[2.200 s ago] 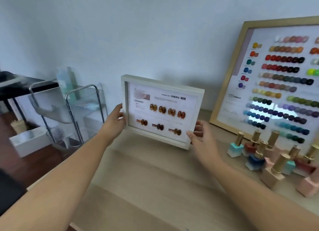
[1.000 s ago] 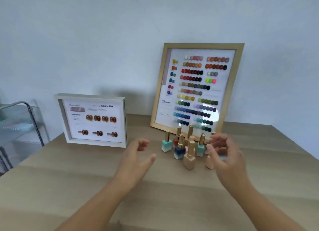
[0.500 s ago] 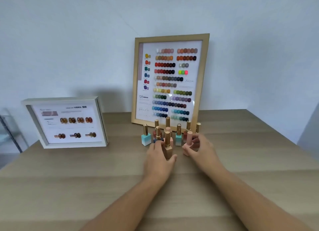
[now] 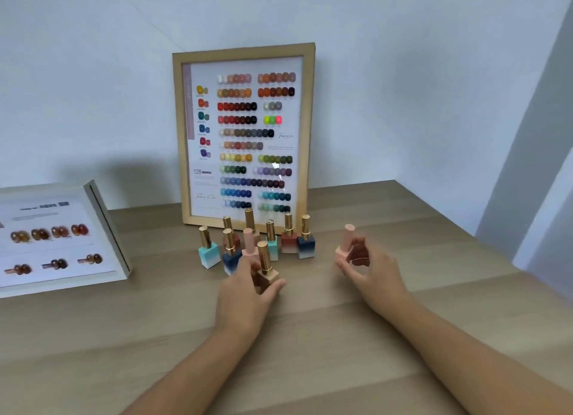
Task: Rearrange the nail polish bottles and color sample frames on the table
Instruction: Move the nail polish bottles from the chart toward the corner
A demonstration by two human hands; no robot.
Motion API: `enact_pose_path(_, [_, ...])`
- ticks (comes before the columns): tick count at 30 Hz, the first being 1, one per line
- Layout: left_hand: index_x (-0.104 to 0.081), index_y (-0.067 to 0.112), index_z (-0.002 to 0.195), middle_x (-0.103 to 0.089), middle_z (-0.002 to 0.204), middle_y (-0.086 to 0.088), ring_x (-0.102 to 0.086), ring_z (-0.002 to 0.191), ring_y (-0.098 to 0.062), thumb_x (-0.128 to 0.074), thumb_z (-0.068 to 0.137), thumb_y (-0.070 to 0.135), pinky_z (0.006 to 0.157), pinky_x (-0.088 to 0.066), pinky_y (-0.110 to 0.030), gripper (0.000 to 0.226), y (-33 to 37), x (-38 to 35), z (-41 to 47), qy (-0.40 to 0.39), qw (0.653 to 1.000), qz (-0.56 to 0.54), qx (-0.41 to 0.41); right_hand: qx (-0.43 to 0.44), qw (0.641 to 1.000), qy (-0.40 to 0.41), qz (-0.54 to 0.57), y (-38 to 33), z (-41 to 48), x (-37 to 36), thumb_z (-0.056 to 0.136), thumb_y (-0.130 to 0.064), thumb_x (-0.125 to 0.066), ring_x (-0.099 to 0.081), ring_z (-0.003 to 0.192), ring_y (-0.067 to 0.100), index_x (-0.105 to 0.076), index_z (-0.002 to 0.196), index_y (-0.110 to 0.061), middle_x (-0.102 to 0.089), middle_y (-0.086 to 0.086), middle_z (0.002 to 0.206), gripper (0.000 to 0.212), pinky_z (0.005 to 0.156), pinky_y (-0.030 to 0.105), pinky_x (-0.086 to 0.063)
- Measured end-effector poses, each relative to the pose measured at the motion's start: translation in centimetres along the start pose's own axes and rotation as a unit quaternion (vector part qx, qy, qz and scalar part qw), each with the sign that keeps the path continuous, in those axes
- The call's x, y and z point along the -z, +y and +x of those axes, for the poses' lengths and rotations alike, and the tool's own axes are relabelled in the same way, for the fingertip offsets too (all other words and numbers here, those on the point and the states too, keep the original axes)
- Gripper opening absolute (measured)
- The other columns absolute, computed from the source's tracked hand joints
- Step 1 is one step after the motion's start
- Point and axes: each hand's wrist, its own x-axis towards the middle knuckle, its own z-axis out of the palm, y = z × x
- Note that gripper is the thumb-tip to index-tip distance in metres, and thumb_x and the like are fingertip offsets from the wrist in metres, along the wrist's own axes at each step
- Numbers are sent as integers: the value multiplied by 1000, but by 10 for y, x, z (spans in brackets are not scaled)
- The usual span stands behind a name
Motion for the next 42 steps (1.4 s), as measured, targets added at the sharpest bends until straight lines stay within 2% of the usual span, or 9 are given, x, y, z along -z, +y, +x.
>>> enact_pose_path(2, [-49, 29, 101, -60, 90, 12, -56, 78, 1, -72, 70, 47, 64, -43, -11, 43, 21, -14, 1, -23, 998, -14, -51, -51, 998, 44, -6, 25, 9, 27, 77, -26, -73, -63, 76, 1, -53, 92, -35, -63, -16, 80, 26, 69, 17, -47])
enact_pose_path(7, [-47, 30, 95, -61, 89, 13, -57, 80, 0, -76, 69, 41, 64, -39, -10, 40, 90, -79, 28, -82, 989, -90, -88, -146, 980, 137, 9, 77, 33, 76, 79, -33, -69, -61, 76, 2, -56, 95, -27, -64, -12, 80, 21, 61, 17, -39])
enact_pose_path(11, [-50, 23, 96, -64, 90, 6, -60, 82, -11, -77, 71, 37, 74, -51, -29, 40, 128, -136, 56, -109, 983, -119, -83, -157, 972, 172, 0, 101, 49, 99, 82, -29, -66, -60, 75, 2, -52, 95, -27, -61, -11, 81, 19, 60, 16, -38])
enact_pose_path(14, [-50, 20, 94, -66, 88, 1, -62, 81, -18, -79, 69, 33, 77, -52, -37, 41, 150, -171, 73, -112, 980, -152, -68, -158, 970, 184, -19, 114, 61, 108, 84, -25, -65, -60, 77, 9, -48, 97, -25, -60, -8, 84, 22, 62, 20, -41])
enact_pose_path(23, [-49, 20, 89, -66, 85, 0, -64, 78, -20, -82, 66, 29, 75, -53, -37, 41, 172, -230, 93, -114, 976, -173, -64, -167, 967, 173, -88, 137, 79, 110, 82, -24, -66, -59, 86, 18, -48, 105, -20, -60, 2, 97, 29, 74, 32, -46])
enact_pose_path(31, [-45, 21, 104, -55, 100, 3, -55, 93, -14, -77, 72, 31, 83, -48, -29, 46, 155, -187, 66, -134, 974, -171, -56, -168, 960, 212, -77, 123, 68, 112, 81, -29, -69, -50, 101, 16, -45, 119, -15, -48, 1, 113, 47, 85, 30, -39])
enact_pose_path(36, [-47, 32, 100, -54, 93, 14, -53, 88, -2, -71, 78, 31, 69, -43, -12, 33, 104, -116, 33, -94, 979, -159, -90, -141, 923, 357, 21, 88, 42, 102, 82, -31, -63, -57, 88, 21, -48, 93, -23, -55, -3, 94, 20, 69, 26, -40])
enact_pose_path(39, [-50, 31, 94, -55, 86, 14, -52, 85, 2, -71, 77, 26, 75, -41, -7, 28, 73, -65, 24, -16, 983, -133, -127, -79, 949, 299, 60, 49, 37, 70, 82, -25, -65, -55, 69, 5, -47, 80, -32, -56, -5, 92, 19, 59, 8, -38])
enact_pose_path(42, [-51, 30, 91, -53, 84, 15, -53, 83, -4, -71, 77, 22, 78, -40, -13, 25, 40, -23, 23, 83, 986, -95, -110, -40, 976, 189, 97, 12, 37, 20, 81, -21, -67, -55, 71, 10, -51, 85, -29, -58, -6, 86, 18, 61, 9, -42])
